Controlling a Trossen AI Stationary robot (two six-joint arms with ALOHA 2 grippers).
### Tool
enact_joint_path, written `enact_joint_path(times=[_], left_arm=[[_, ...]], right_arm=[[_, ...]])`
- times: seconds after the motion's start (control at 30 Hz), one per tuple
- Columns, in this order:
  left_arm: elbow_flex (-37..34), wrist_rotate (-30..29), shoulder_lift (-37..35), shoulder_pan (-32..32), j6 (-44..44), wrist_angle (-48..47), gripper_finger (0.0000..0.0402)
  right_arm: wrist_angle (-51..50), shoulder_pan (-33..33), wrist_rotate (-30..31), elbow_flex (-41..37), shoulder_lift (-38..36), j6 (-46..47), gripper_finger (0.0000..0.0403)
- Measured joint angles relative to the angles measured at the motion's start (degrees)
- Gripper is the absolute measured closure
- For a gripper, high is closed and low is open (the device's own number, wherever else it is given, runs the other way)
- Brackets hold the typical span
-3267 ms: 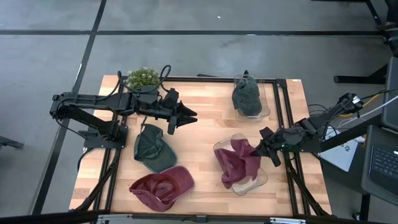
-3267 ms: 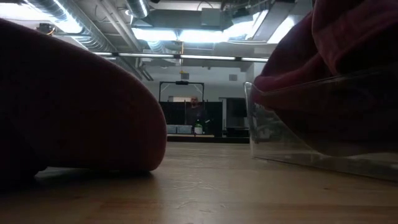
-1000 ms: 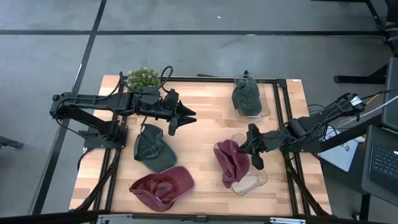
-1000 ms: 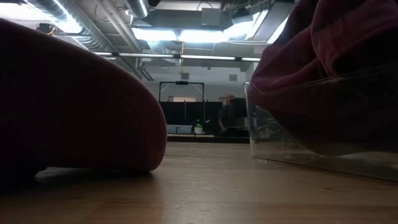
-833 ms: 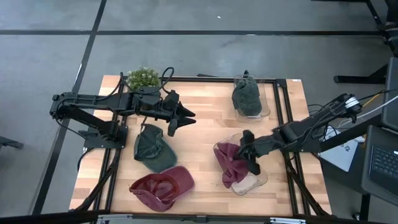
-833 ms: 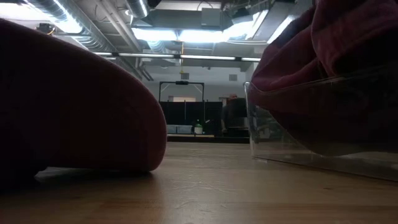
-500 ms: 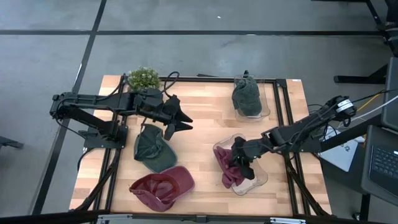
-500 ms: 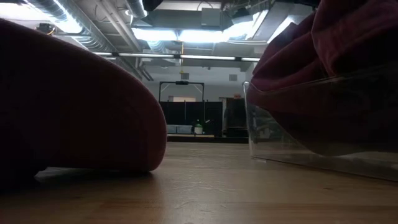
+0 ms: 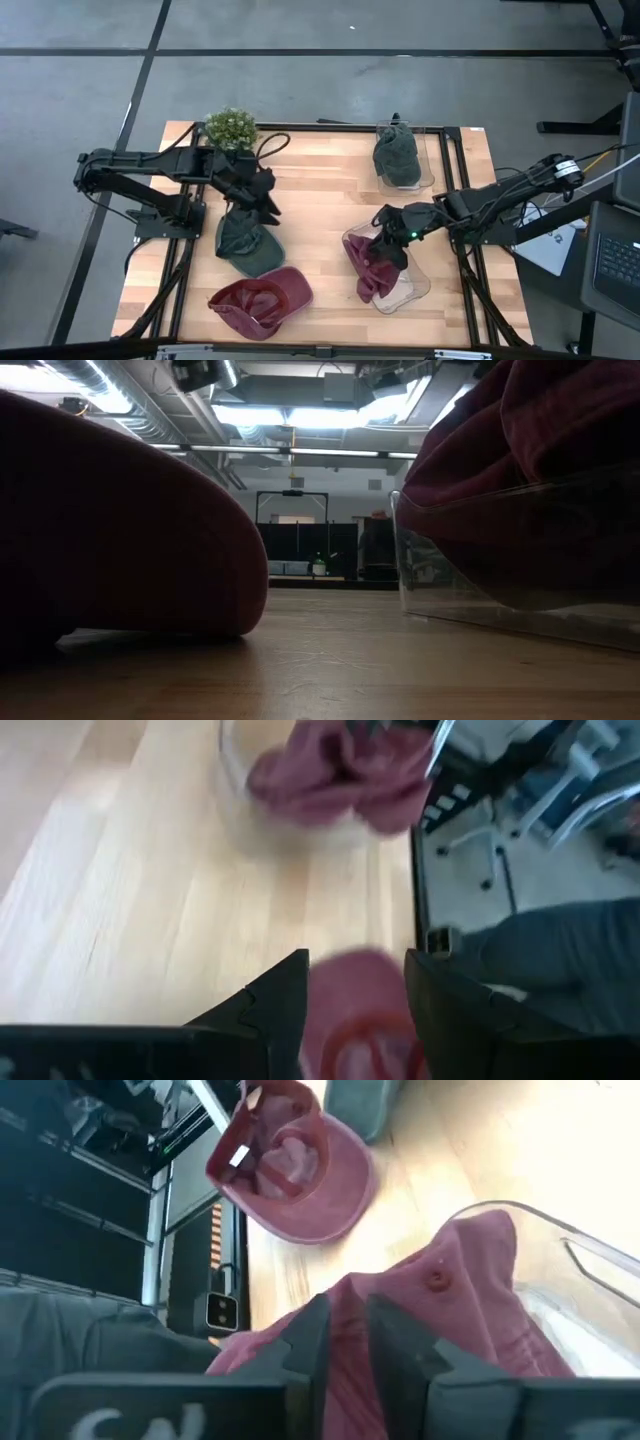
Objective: Pick & Place hat
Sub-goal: Put the black cap into the top transparent bin
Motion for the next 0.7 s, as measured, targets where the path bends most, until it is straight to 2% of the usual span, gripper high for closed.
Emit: enact_joint_path(times=[0.2, 0.4, 0.53, 0.7], left_arm=[[0.00, -2.51, -0.57, -3.10, 3.12, -8.93, 0.0240], [-0.60, -8.85, 0.12, -7.23, 7.87, -8.71, 0.0240], [-3.02, -14.29, 0.33, -9.06, 10.99, -8.69, 0.0240], [-5.90, -14.20, 2.09, -9.89, 15.16, -8.62, 0.0240]], right_arm=[[0.85, -0.84, -0.39, 0.00, 0.42, 4.38, 0.0297], [7.90, -1.92, -2.61, 0.00, 0.42, 6.50, 0.0261], [12.83, -2.33, -5.35, 0.00, 0.42, 6.04, 0.0256], [15.69, -2.45, -5.35, 0.04, 0.39, 4.40, 0.0260]])
